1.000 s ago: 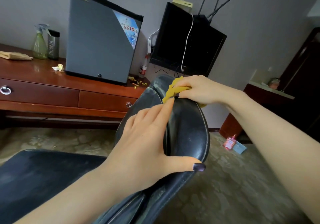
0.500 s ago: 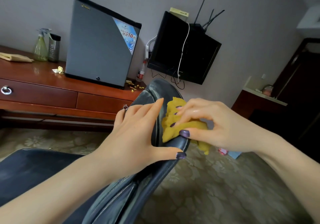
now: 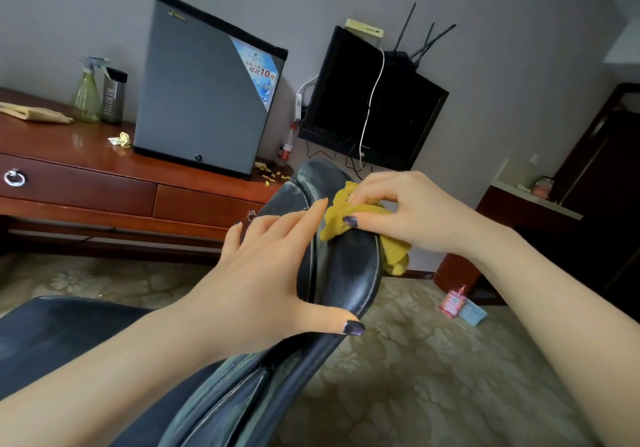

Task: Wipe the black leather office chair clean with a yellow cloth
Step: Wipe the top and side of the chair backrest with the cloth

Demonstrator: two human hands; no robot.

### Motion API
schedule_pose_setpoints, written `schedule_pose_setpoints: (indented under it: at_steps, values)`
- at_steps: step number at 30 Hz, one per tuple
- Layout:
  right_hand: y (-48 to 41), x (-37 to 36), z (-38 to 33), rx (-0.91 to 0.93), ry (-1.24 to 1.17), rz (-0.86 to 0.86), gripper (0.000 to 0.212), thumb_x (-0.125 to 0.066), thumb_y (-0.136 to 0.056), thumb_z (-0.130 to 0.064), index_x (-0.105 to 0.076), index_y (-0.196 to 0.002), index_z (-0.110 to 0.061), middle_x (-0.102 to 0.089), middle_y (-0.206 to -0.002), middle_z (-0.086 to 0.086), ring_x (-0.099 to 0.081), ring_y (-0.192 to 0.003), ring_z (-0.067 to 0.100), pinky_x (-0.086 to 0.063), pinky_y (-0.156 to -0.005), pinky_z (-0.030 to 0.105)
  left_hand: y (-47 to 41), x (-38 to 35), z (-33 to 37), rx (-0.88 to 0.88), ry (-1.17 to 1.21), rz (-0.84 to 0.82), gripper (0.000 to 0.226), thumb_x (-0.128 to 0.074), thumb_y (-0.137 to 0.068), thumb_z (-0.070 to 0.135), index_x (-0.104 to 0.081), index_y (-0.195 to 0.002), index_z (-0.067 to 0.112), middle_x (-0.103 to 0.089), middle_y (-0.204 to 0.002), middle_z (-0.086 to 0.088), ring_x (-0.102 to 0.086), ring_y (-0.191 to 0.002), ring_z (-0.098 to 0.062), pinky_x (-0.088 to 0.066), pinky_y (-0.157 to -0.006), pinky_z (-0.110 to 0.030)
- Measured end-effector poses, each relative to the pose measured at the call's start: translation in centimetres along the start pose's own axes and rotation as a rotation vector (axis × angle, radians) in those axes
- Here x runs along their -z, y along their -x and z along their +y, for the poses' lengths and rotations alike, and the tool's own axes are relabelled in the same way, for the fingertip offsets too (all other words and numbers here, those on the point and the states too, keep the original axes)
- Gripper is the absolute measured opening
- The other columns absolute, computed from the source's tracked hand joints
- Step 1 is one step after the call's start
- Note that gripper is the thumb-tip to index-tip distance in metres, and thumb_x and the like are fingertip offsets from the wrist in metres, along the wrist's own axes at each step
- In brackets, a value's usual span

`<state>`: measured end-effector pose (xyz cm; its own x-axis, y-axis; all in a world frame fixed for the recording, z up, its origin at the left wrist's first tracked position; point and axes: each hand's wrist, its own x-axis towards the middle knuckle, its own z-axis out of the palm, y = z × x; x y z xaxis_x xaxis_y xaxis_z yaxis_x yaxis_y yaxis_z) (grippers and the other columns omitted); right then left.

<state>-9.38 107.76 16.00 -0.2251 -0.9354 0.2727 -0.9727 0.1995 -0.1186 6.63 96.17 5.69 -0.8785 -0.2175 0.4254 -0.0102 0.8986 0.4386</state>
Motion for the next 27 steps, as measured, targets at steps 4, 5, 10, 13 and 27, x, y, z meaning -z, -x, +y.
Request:
schedule_pose_setpoints:
  at_steps: [4, 5, 10, 13, 27]
  values:
    - [-2.8, -0.1, 1.6, -0.079, 0.073, -0.015, 0.016, -0.065, -0.086, -0.033, -0.075, -0.098, -0.028, -0.065, -0.105, -0.006, -0.058, -0.099, 0.014, -0.047, -0.092, 0.039, -0.3, -0.6, 0.3, 0.055, -0.017, 0.07, 0.122, -0.026, -0.041, 0.095, 0.032, -0.136, 0.045, -0.002, -0.144, 0.03, 0.005, -0.131, 0.004, -0.003, -0.119, -0.045]
    - [-3.4, -0.3, 2.1, -0.096, 0.089, -0.017, 0.018, -0.064, -0.086, -0.034, -0.075, -0.099, -0.028, -0.065, -0.106, -0.008, -0.058, -0.101, 0.013, -0.047, -0.092, 0.038, -0.3, -0.8, 0.5, 0.068, -0.012, 0.091, 0.124, -0.027, -0.042, 0.095, 0.029, -0.139, 0.042, -0.003, -0.147, 0.027, 0.004, -0.132, 0.002, -0.001, -0.119, -0.046]
    - [-6.2, -1.1, 4.3, -0.157, 0.088, 0.021, 0.017, -0.065, -0.087, -0.033, -0.074, -0.1, -0.029, -0.068, -0.106, -0.006, -0.059, -0.1, 0.015, -0.049, -0.09, 0.034, -0.5, -1.6, 1.1, 0.15, -0.03, 0.124, 0.125, -0.028, -0.043, 0.093, 0.031, -0.138, 0.039, 0.0, -0.149, 0.025, 0.005, -0.132, 0.001, 0.001, -0.117, -0.044]
    - [-7.8, -1.6, 5.2, -0.183, 0.089, 0.048, 0.017, -0.064, -0.088, -0.03, -0.076, -0.094, -0.02, -0.07, -0.102, 0.003, -0.061, -0.097, 0.022, -0.051, -0.087, 0.038, -0.9, -2.1, 1.4, 0.199, -0.031, 0.123, 0.127, -0.028, -0.044, 0.091, 0.027, -0.143, 0.034, 0.001, -0.151, 0.022, 0.003, -0.138, -0.004, 0.0, -0.117, -0.046]
    - [-6.9, -1.5, 6.5, -0.096, 0.066, 0.0, 0.012, -0.067, -0.086, -0.032, -0.074, -0.089, -0.023, -0.056, -0.083, -0.011, -0.05, -0.084, 0.01, -0.037, -0.07, 0.018, -2.4, -4.6, 1.3, 0.244, -0.141, 0.179, 0.114, -0.047, -0.071, 0.076, 0.024, -0.145, 0.028, 0.008, -0.155, 0.016, 0.005, -0.143, -0.011, 0.0, -0.118, -0.049]
